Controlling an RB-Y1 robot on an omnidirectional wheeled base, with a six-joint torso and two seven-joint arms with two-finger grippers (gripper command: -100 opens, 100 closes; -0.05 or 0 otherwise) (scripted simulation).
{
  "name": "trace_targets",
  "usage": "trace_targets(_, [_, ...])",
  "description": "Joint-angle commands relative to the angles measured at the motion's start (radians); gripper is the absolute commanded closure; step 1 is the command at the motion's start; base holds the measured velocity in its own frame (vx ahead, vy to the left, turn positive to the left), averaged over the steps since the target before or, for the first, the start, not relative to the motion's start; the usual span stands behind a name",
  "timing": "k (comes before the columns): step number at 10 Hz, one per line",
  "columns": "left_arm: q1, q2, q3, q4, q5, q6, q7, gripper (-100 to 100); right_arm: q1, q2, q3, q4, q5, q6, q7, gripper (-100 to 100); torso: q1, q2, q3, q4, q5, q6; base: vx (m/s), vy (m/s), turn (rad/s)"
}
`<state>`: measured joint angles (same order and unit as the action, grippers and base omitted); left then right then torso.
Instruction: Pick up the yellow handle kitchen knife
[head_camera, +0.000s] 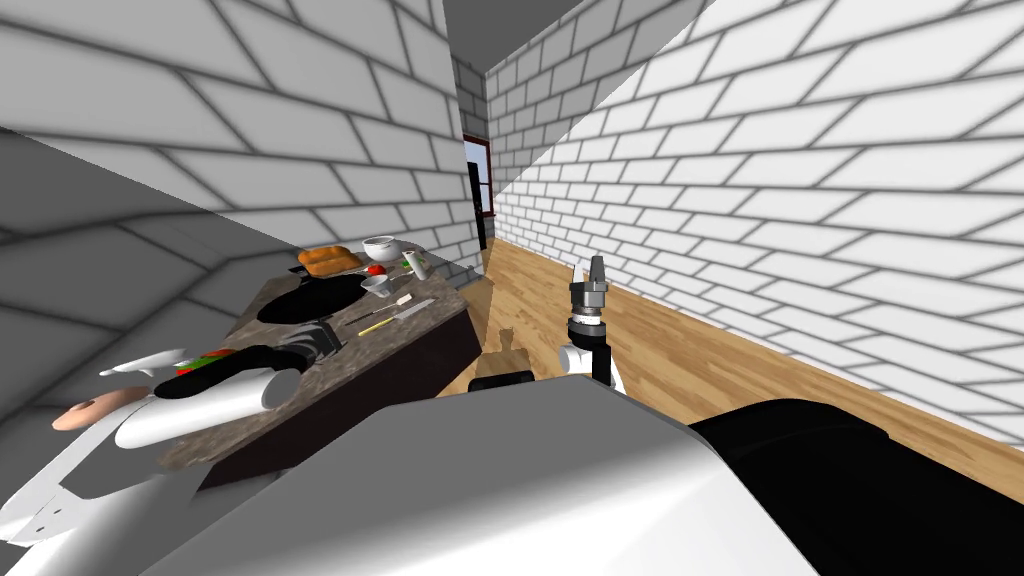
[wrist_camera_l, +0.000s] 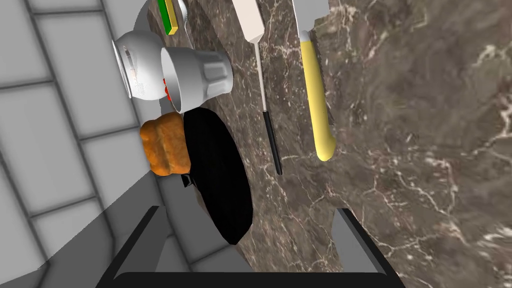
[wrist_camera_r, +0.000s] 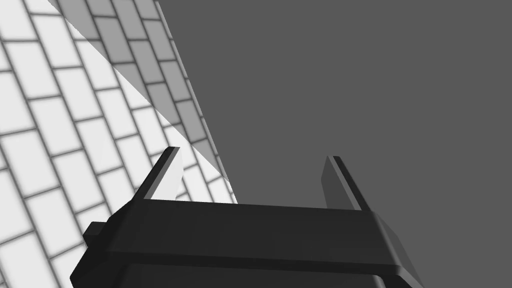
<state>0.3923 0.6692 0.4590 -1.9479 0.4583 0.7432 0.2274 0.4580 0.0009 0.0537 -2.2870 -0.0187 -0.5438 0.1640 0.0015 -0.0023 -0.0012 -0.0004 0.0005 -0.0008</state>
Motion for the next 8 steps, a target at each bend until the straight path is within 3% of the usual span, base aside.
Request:
trace_targets(1, [-0.004,0.024,0.019,0.026,0.038,0.05,0.022,-100,0.0,0.0,0.0,0.0,0.0,0.0,0.0,0,0.0,0.0,0.0,0.0,0.0,0.0,0.029,0.008,-0.175])
trace_targets(3, [-0.004,0.024,0.019,0.026,0.038,0.098,0.022,-100,0.0,0.0,0.0,0.0,0.0,0.0,0.0,0,0.0,-0.001,0.0,0.0,0.0,0.0,0.022,0.012,-0.043])
trace_targets(4, [-0.004,0.043,0.036,0.047,0.073,0.135,0.041,-100,0.0,0.0,0.0,0.0,0.0,0.0,0.0,0,0.0,0.0,0.0,0.0,0.0,0.0,0.03,0.008,-0.196])
trace_targets(6, [-0.004,0.043,0.036,0.047,0.073,0.17,0.041,-100,0.0,0.0,0.0,0.0,0.0,0.0,0.0,0,0.0,-0.001,-0.001,0.0,0.0,0.0,0.023,0.009,-0.039])
trace_targets(7, [-0.004,0.061,0.052,0.069,0.108,0.205,0.061,-100,0.0,0.0,0.0,0.0,0.0,0.0,0.0,0,0.0,0.0,0.0,0.0,0.0,0.0,0.034,-0.001,-0.18])
trace_targets(8, [-0.004,0.061,0.052,0.069,0.108,0.231,0.061,-100,0.0,0.0,0.0,0.0,0.0,0.0,0.0,0,-0.001,-0.001,-0.001,0.0,0.0,0.001,0.039,0.012,-0.104])
